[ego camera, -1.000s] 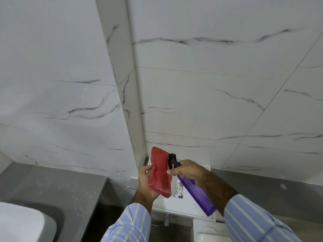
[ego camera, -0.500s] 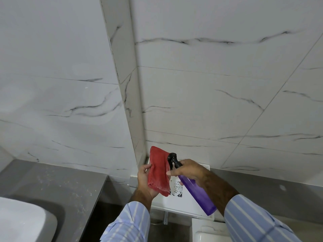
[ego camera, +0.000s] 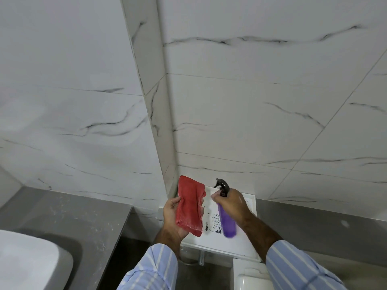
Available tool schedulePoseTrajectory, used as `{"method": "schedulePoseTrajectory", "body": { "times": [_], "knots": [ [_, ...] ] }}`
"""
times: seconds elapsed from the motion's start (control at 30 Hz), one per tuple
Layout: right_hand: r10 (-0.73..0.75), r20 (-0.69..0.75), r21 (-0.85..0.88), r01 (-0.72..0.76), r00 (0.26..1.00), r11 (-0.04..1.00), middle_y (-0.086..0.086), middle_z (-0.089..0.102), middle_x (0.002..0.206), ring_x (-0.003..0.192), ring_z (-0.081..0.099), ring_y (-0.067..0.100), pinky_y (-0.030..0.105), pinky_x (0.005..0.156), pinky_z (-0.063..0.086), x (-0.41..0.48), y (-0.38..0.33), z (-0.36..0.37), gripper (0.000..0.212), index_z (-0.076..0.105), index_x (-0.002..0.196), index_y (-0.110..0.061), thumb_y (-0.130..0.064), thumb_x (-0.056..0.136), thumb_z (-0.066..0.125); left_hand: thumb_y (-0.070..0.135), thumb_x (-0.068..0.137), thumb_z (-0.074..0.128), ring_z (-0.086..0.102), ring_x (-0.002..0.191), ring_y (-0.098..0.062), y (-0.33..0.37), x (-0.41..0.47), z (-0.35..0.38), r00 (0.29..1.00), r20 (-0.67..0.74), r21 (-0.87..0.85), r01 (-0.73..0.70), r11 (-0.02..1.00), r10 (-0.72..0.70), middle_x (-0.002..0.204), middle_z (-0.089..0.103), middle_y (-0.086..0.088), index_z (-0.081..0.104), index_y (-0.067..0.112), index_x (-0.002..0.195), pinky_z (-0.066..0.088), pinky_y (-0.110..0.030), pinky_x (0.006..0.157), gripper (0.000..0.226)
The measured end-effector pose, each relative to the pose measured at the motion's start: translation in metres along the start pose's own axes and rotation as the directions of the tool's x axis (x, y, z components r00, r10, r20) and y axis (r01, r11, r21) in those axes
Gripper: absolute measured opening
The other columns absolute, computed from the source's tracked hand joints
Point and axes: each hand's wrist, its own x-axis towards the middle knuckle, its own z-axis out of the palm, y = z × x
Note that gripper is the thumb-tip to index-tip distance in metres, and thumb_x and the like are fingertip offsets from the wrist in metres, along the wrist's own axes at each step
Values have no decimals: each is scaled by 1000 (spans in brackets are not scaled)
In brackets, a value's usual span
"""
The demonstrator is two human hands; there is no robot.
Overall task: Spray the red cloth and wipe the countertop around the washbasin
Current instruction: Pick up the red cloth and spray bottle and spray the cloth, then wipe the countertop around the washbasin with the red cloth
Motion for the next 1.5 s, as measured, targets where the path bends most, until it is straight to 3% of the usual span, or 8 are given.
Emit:
{"method": "schedulePoseTrajectory", "body": {
  "times": [0.2, 0.4, 0.63, 0.77, 0.83, 1.07, 1.23, 1.5],
  "knots": [
    [33, -95, 318, -2, 995, 948, 19, 77, 89, 77, 66, 23, 7, 57, 51, 21, 39, 19, 5, 79, 95, -12, -13, 90, 78, 35, 91, 47, 65, 98, -39, 0, -4, -29, 997, -78, 33, 21, 999, -18, 126, 61, -27, 54, -3, 142, 51, -44, 92, 63],
    [48, -104, 392, -3, 993, 920, -1, 77, 89, 94, 70, 27, 17, 78, 51, 45, 62, 31, 14, 76, 99, -14, -16, 87, 83, 33, 91, 50, 66, 94, -38, 2, -6, -52, 996, -88, 55, 20, 998, -16, 112, 68, -28, 69, -10, 123, 54, -44, 86, 57],
    [73, -27, 231, -64, 997, 971, 5, 42, 157, 143, 43, 29, 44, 118, 37, 39, 59, 9, 126, 25, 160, -26, -35, 61, 101, 34, 91, 52, 66, 95, -39, 4, -11, -51, 995, -95, 55, 26, 998, -20, 114, 67, -27, 60, -6, 135, 51, -45, 91, 60],
    [142, -371, 368, 5, 918, 930, -8, 72, 93, 95, 68, 22, 33, 77, 50, -36, 81, -3, 65, 70, 100, -31, -83, 62, 75, 31, 91, 49, 65, 96, -36, 5, -28, -43, 997, -68, 63, 39, 997, -35, 115, 66, -26, 56, -8, 140, 56, -44, 87, 63],
    [148, -231, 395, -47, 962, 918, 6, 77, 82, 71, 69, 17, 34, 68, 51, -64, 88, 13, 52, 76, 83, -23, -74, 80, 68, 30, 91, 44, 63, 96, -35, 6, -45, -37, 999, -34, 69, 45, 997, -43, 115, 64, -26, 54, -10, 141, 56, -41, 86, 64],
    [88, 538, 572, -440, 839, 692, 14, 79, 99, 83, 76, 28, 38, 67, 59, -63, 5, 104, 54, 72, 124, -8, -49, 90, 74, 15, 76, 50, 69, 100, -38, 28, -117, -58, 987, 140, 233, 46, 971, -80, 120, 66, -30, 53, -13, 137, 54, -44, 99, 67],
    [-37, 554, 546, -330, 832, 770, 31, 76, 111, 90, 77, 35, 38, 69, 65, -43, -59, 153, 49, 70, 120, 9, -16, 80, 84, 12, 83, 50, 65, 115, -38, 85, -160, -101, 964, 232, 273, 62, 960, -129, 135, 56, -29, 50, -8, 146, 53, -46, 109, 66],
    [-138, 444, 371, -42, 886, 928, 18, 82, 99, 89, 78, 35, 47, 83, 64, -15, -141, 283, 25, 79, 104, -9, -12, 79, 85, 8, 91, 73, 72, 105, -29, 244, -204, -188, 959, -171, 718, -36, 695, 227, 123, 75, -19, 72, -3, 126, 55, -42, 107, 37]
  ]
}}
